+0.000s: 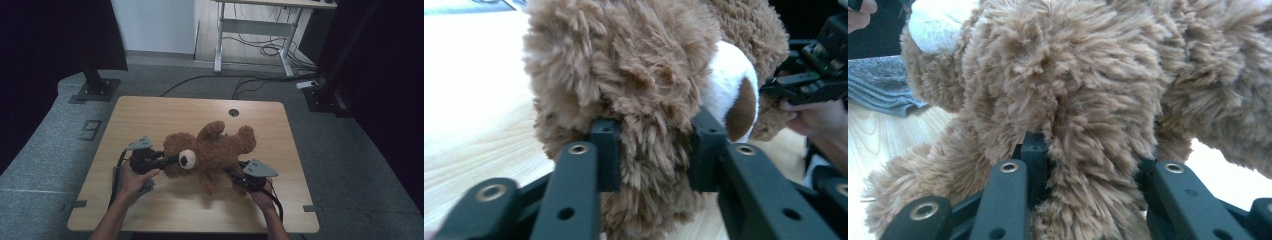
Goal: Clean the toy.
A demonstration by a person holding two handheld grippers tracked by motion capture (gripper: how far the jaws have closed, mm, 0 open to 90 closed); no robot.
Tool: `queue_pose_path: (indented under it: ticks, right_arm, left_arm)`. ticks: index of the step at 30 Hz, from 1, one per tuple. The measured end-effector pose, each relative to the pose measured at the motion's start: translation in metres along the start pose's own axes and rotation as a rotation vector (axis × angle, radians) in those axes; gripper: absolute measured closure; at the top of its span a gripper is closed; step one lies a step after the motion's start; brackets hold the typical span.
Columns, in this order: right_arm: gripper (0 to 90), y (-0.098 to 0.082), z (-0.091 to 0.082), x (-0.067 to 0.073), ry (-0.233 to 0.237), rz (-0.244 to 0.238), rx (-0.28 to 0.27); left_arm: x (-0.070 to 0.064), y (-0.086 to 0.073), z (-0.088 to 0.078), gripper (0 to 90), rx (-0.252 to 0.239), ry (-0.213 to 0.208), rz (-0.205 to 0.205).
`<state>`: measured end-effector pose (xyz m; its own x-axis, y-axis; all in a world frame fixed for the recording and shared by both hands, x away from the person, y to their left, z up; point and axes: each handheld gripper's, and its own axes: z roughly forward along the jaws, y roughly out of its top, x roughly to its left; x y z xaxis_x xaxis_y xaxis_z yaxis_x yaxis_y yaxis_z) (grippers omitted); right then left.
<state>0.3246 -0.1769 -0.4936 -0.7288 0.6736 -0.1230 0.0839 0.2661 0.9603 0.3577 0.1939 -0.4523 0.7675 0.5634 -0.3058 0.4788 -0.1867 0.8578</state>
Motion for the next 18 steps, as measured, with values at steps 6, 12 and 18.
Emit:
queue_pose_path:
  ticks: [6, 12, 18]
  right_arm:
    - [65.9, 0.0, -0.005, -0.003, 0.017, 0.024, -0.031]
    - [66.7, 0.001, -0.008, -0.001, 0.049, 0.006, -0.062]
    - [66.7, 0.001, -0.003, 0.008, 0.079, -0.064, -0.04]
  left_arm:
    - [0.007, 0.002, 0.001, 39.8, -0.01, -0.053, -0.099]
    - [0.032, 0.005, 0.002, 20.7, -0.067, -0.217, -0.339]
    - [0.036, 0.002, 0.013, 16.2, -0.011, -0.138, -0.35]
